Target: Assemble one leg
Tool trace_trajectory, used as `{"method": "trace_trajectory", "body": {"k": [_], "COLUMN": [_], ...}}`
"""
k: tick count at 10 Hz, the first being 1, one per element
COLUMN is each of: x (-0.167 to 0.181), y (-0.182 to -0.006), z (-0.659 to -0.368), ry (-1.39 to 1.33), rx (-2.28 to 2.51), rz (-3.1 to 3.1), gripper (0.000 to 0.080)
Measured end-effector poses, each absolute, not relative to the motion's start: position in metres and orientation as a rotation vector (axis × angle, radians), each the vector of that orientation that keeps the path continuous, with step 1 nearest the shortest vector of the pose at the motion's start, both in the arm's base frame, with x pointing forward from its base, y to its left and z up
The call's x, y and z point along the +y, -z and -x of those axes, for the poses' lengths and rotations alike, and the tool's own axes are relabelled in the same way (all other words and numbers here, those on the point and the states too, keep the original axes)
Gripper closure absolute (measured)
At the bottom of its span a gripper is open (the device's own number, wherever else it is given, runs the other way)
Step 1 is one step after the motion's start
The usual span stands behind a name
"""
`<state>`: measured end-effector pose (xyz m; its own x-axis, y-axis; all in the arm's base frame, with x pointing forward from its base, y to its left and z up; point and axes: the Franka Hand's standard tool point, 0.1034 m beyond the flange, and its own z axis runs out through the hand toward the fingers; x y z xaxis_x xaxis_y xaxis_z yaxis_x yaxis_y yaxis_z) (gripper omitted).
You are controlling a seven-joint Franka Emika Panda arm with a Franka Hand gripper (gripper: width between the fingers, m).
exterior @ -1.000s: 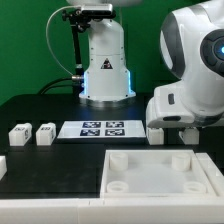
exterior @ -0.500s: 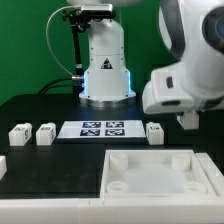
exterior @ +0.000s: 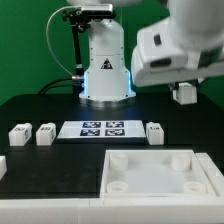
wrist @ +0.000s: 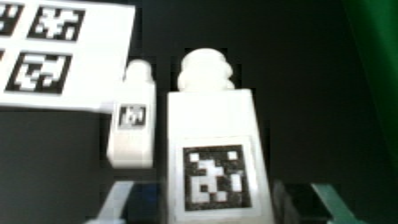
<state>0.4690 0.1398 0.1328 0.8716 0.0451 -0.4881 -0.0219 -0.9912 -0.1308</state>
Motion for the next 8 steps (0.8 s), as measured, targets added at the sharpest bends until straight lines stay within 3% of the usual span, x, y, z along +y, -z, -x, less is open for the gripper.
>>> {"method": "trace_trajectory", "body": {"k": [1,2,4,6,8], "x": [0.137,0.135,0.112,0.115,0.113], "y": [-0.132,-0.134,-0.162,-0.191,-0.185], "z": [-0.46,-0.473,-0.528,-0.567,-0.567], "ry": [-0.664,-0.485,-0.182,0.119,0.446], "rx": [-0.011,-0.007,-0.131,-0.125,-0.11], "rz": [2.944,2.976,3.024,3.02,2.99], "gripper": [0.0512,0.0511,0.0511,0.0511,0.0511]}}
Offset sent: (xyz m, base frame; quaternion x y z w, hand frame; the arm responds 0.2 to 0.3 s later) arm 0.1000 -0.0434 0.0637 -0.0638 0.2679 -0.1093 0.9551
